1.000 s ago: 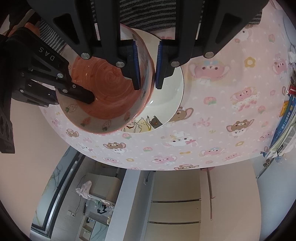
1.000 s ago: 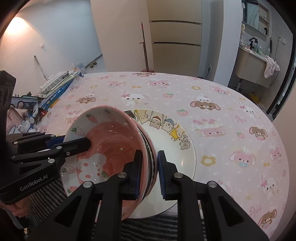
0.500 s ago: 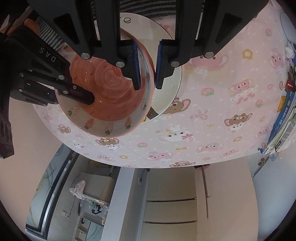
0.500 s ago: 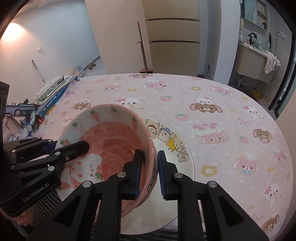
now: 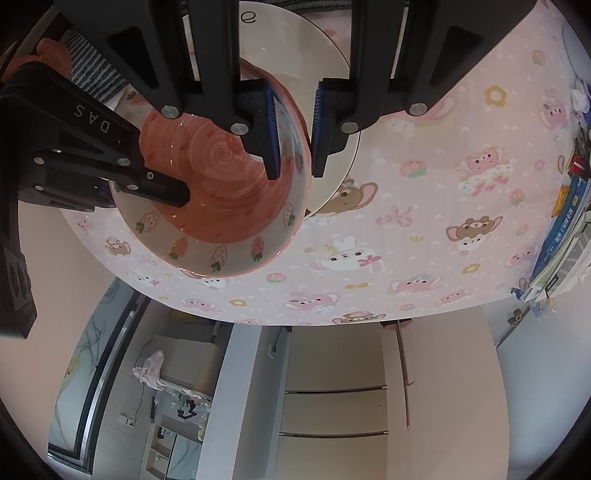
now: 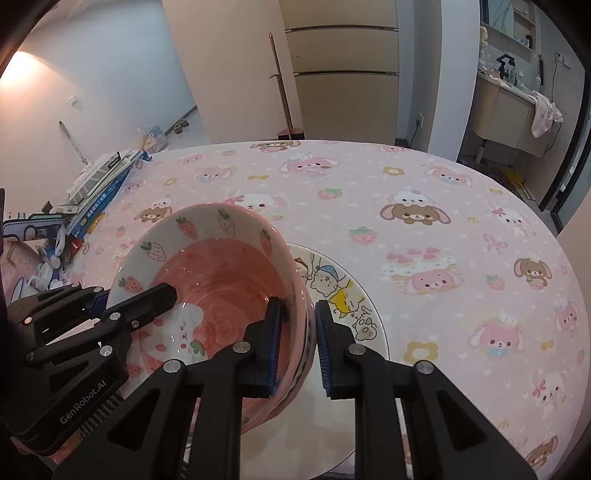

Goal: Organize plates and bowls

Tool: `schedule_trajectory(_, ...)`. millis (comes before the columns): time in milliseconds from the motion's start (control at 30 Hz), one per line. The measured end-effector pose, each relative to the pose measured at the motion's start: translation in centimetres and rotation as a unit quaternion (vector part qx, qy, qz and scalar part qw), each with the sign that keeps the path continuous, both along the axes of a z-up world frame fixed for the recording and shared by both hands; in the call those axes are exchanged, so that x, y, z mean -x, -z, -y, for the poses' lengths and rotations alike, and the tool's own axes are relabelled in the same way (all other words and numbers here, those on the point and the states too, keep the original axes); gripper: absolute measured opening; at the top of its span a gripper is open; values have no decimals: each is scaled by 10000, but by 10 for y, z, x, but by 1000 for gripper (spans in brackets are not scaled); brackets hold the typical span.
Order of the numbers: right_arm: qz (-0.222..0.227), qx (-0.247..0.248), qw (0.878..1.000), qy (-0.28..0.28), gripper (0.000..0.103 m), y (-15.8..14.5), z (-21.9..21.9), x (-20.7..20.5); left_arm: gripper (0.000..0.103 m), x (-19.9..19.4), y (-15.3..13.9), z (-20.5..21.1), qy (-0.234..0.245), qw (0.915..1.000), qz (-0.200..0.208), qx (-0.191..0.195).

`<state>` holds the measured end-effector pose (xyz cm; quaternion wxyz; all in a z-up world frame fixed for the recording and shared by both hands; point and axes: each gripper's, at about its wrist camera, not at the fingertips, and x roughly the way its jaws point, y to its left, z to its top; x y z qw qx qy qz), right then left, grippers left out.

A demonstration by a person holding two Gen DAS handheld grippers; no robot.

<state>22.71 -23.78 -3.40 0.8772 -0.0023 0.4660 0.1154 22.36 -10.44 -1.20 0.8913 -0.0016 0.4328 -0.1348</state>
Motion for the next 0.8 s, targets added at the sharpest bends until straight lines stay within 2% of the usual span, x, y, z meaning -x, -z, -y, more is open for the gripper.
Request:
schedule_trajectory(467, -49, -40, 10000, 4, 18, 1, 1, -1, 17, 3, -4, 0, -23, 9997, 253, 53)
schedule_trajectory(633, 388, -62, 9992, 34, 21, -19, 4, 5, 17, 19, -30, -7, 41, 9946, 1006, 259)
schedule_trajectory(700, 597, -85, 9982, 18, 29, -31, 3, 11, 17, 31, -43, -9, 60, 9891, 1454, 233)
schedule_trajectory(733, 724, -103, 9973, 30, 40, -38, 3, 15, 17, 35, -48, -10, 62, 9865, 1620, 232)
schedule_trajectory(767, 904, -134, 9958, 62, 46, -45, 3, 21, 17, 41, -55, -12, 63, 9827, 1837, 240)
schedule_trajectory(800, 1043, -146, 9944, 81, 47, -51, 3, 25, 17, 49, -61, -14, 54, 9775, 2091, 267)
